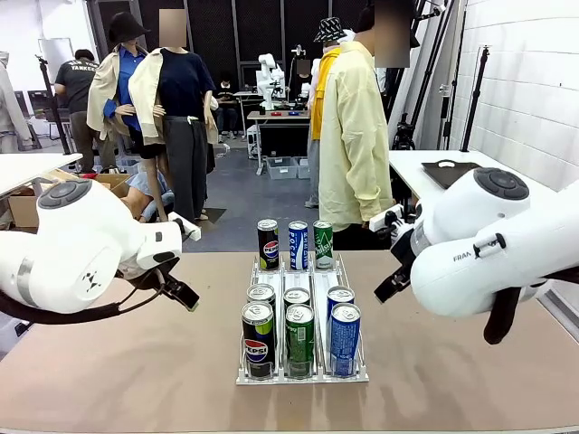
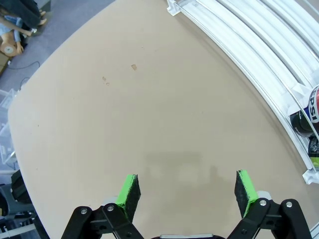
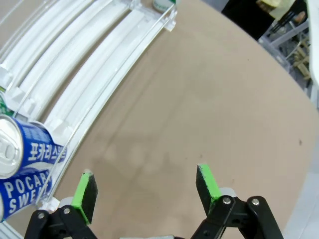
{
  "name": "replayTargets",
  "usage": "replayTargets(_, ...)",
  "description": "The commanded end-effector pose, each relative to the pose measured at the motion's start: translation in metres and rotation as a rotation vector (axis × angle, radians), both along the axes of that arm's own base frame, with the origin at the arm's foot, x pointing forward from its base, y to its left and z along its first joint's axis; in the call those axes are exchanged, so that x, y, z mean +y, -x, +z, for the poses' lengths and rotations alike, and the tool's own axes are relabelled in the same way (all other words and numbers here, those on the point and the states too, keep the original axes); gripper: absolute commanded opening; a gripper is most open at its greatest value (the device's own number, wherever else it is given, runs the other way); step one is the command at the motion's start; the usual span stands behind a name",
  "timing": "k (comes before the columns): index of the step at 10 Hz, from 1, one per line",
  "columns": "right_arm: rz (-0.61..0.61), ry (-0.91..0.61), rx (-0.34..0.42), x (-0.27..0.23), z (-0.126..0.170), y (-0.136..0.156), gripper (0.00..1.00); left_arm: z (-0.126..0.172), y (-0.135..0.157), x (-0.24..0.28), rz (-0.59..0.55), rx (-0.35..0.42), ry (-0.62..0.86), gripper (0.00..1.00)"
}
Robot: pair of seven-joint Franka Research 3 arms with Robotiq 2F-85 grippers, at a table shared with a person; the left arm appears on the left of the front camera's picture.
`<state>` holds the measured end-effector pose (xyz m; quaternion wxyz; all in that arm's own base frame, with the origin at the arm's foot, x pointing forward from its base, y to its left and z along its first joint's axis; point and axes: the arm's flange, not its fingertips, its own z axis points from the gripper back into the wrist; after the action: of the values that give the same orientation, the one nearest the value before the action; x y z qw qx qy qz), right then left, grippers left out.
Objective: Retrieve and hand over the desired beverage to the person.
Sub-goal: Pick up a can of the same type that the person held from the Automatic Can Dispenser.
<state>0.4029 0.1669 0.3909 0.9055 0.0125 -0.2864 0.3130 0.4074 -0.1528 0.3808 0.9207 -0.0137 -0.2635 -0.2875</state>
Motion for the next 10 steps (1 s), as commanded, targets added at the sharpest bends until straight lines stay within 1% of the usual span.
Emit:
replayTargets(1,-0.03,-0.045,0.021,0.004,0.03,-0.008,1.0,0.032,-0.006,0.011,-0.002,0.039,0.02,1.0)
replayTargets(2,-0.053,-0.064,0.062,0.006,0.047,-0.013,1.0,0.054,-0.013,0.019,0.005,0.106,0.081,1.0)
replayTargets(3,-0.117,-0.126,0.084,0.004,0.073,-0.021,1.0,0.082,-0.018,0.036,-0.006,0.148,0.165,1.0)
replayTargets(4,-0.119,-0.215,0.105,-0.006,0.095,-0.024,1.0,0.107,-0.018,0.055,-0.037,0.176,0.283,1.0)
replayTargets(5,-0.139,-0.285,0.133,-0.018,0.113,-0.027,1.0,0.123,-0.016,0.074,-0.066,0.21,0.358,1.0)
replayTargets(6,-0.16,-0.323,0.15,-0.034,0.122,-0.03,1.0,0.132,-0.017,0.092,-0.079,0.23,0.423,1.0)
replayTargets(7,-0.155,-0.392,0.209,-0.06,0.131,-0.04,1.0,0.134,-0.024,0.108,-0.097,0.229,0.499,1.0)
replayTargets(8,-0.147,-0.506,0.254,-0.086,0.136,-0.04,1.0,0.133,-0.025,0.123,-0.117,0.237,0.586,1.0)
replayTargets(10,-0.13,-0.72,0.251,-0.139,0.146,-0.026,1.0,0.127,-0.025,0.163,-0.097,0.234,0.726,1.0)
